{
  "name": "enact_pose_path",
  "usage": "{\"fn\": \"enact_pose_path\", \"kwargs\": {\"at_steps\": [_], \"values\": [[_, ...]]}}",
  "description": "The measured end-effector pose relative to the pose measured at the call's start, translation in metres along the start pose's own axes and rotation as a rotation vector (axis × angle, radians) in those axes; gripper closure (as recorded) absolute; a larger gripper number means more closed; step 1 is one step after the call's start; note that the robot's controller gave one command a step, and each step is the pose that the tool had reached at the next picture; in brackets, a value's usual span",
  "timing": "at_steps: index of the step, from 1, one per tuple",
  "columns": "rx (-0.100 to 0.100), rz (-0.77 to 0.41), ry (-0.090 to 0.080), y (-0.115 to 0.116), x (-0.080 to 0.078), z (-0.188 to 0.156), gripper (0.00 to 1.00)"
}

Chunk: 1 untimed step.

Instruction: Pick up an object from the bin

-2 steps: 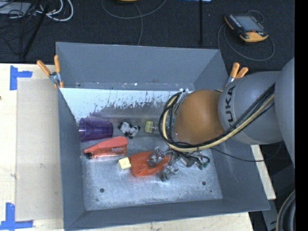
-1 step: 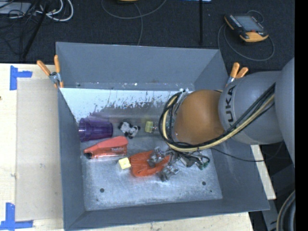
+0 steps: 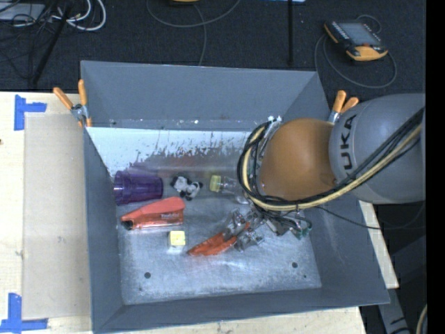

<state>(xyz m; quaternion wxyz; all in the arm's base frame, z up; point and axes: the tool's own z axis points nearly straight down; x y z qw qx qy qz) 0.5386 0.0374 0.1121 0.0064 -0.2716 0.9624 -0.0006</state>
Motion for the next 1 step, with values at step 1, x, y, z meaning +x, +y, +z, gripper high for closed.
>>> {"fn": "enact_pose_path", "kwargs": {"at_steps": [1], "values": [[-0.006,-0.013,0.012,0.0041,-0.0130,-0.0149,1.00]]}}
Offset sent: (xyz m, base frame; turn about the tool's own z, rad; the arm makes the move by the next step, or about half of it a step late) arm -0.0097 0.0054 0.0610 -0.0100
